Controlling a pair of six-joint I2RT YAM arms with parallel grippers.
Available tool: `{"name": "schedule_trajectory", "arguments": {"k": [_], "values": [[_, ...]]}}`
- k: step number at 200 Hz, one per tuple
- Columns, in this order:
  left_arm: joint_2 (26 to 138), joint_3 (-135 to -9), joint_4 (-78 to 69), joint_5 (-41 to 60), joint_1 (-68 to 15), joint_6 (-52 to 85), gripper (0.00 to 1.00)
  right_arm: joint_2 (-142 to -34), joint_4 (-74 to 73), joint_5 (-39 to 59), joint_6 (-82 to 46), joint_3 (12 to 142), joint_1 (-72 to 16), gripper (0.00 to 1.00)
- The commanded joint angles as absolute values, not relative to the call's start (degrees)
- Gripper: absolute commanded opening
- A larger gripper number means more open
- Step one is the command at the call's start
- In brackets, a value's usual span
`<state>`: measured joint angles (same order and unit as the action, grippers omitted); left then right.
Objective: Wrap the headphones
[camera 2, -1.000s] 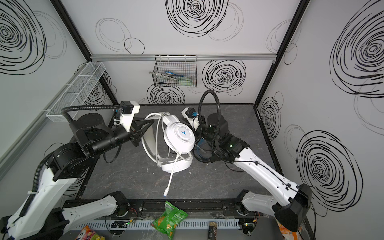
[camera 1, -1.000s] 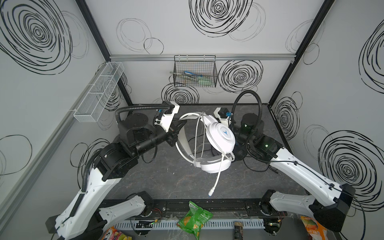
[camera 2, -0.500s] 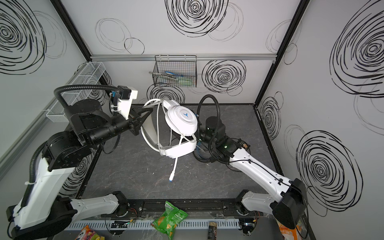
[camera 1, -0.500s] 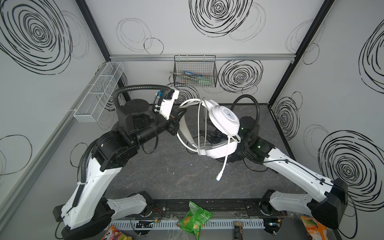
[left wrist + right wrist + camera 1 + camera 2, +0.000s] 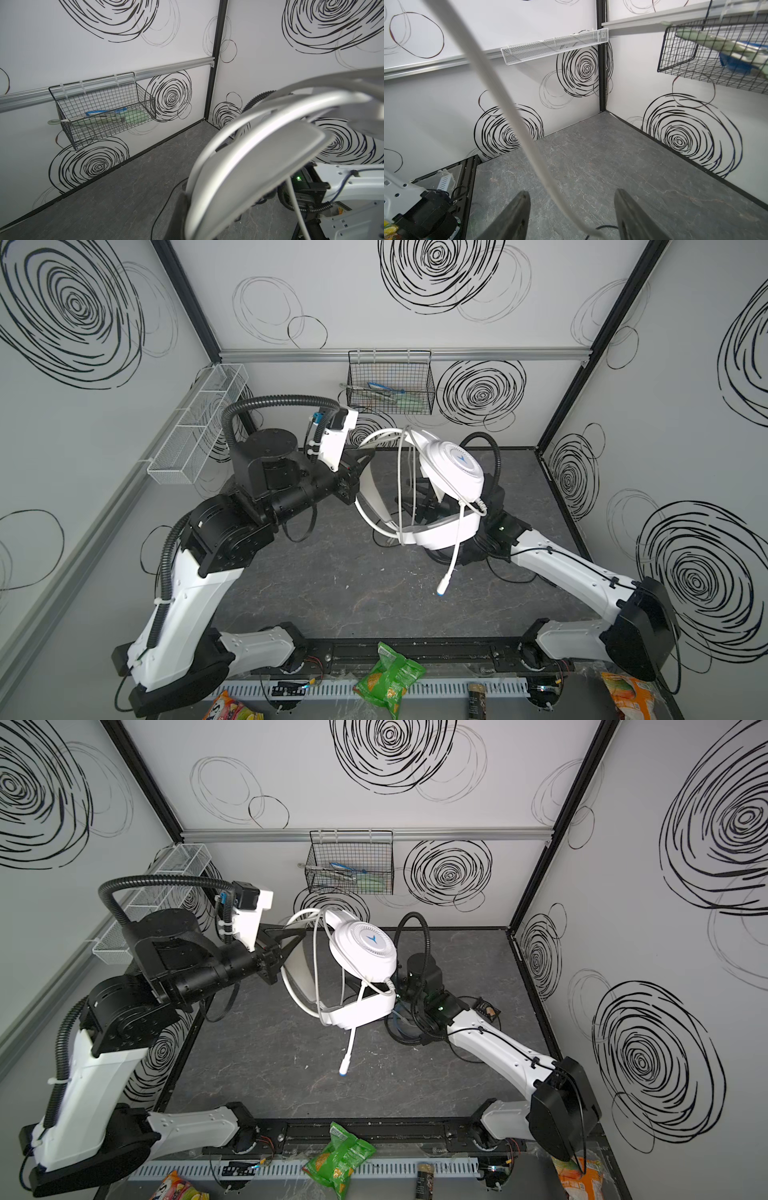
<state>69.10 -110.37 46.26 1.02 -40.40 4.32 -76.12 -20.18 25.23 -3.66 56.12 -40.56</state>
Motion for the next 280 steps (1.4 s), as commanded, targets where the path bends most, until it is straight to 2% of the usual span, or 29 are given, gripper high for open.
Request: {"name": "schedule_trajectory", "arguments": {"k": [1, 71, 103, 124, 165, 195, 232, 280], "values": [[68.95, -112.91, 41.39, 1.87, -40.63, 7.24, 0.00, -77.48, -23.18, 26.75, -5.57, 54.67, -40.02, 0.66], [69.60, -115.74, 42.05, 2.72, -40.62, 8.22, 0.00, -83.70, -25.55, 30.50, -7.11, 53.56, -39.55, 0.61], [69.70, -116.52, 42.19, 2.81, -40.61, 8.70, 0.00, -86.07, -23.85, 30.96, -8.06, 54.48, -39.04, 0.55], [70.14, -116.95, 42.40, 2.47, -40.61, 8.74, 0.00, -87.46, -23.05, 32.45, -8.04, 54.33, -38.65, 0.45], [70.19, -117.33, 42.64, 1.63, -40.61, 8.99, 0.00, -87.74, -21.34, 33.50, -7.29, 53.41, -38.50, 0.12], [70.77, -119.29, 42.47, -0.43, -38.59, 11.86, 0.00, -84.78, -16.89, 33.73, -5.27, 51.56, -38.79, 0.00], [72.70, -121.47, 43.11, -1.98, -34.12, 15.40, 0.00, -77.18, -9.25, 28.84, -0.43, 46.31, -43.08, 0.00], [73.94, -116.74, 41.11, -5.33, -26.57, 17.01, 0.00, -66.98, -1.22, 20.26, 1.53, 43.19, -52.74, 0.00]]}}
